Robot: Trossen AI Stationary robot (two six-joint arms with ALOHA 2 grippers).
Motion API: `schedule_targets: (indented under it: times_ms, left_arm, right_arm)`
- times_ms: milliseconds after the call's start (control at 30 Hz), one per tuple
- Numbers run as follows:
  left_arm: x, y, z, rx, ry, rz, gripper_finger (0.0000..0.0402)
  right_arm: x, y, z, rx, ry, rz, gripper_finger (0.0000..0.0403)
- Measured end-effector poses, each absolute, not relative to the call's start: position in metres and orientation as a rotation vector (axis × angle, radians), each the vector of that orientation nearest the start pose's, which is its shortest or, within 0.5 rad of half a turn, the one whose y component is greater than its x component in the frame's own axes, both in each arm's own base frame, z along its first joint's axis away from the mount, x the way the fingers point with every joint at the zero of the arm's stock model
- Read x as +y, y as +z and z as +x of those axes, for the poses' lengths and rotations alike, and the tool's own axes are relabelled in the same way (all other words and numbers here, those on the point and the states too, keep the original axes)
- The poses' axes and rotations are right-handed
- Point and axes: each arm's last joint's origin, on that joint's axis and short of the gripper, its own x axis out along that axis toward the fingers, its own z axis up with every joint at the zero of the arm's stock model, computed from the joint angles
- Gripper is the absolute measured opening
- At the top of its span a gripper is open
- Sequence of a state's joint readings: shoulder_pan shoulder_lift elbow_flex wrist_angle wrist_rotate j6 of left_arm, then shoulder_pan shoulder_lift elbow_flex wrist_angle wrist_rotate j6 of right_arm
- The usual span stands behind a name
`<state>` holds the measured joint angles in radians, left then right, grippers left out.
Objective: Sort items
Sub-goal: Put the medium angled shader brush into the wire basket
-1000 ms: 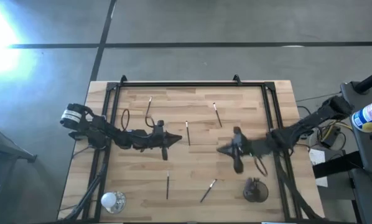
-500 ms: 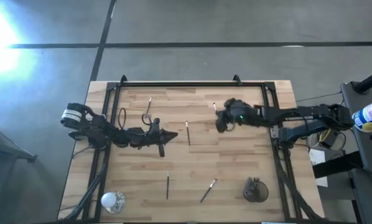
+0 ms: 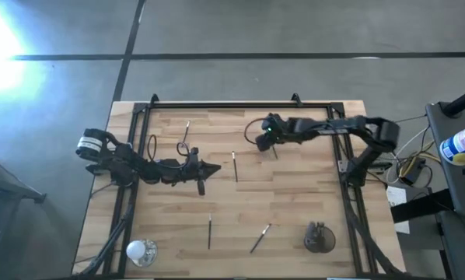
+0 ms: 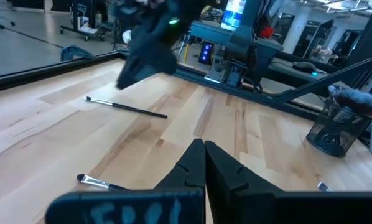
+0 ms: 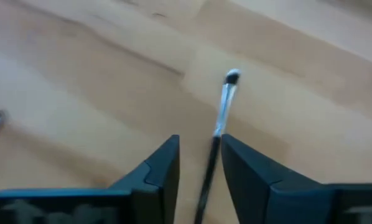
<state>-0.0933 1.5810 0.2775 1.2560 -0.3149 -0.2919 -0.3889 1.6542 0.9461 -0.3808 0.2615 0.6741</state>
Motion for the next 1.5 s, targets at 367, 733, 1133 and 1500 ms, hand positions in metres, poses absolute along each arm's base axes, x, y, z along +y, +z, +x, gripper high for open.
schedule_targets:
  times_ms: [367,733,1133,1500]
  left_arm:
    - [-0.013,0.142,0.240,0.013,0.227,-0.289,0.0000]
    - [-0.013,0.142,0.240,0.014,0.228,-0.293,0.0000]
    - [-0.012,0.142,0.240,0.010,0.234,-0.305,0.0000]
    - [-0.015,0.157,0.244,-0.111,0.154,-0.383,0.0006]
  right_arm:
    - [-0.179,0.142,0.304,0.977,-1.046,0.672,0.0129]
    - [-0.192,0.125,0.310,1.018,-1.051,0.704,0.0071]
    - [-0.159,0.159,0.315,0.972,-0.937,0.591,0.0009]
    - [-0.059,0.216,0.303,0.466,-0.644,0.422,0.0008]
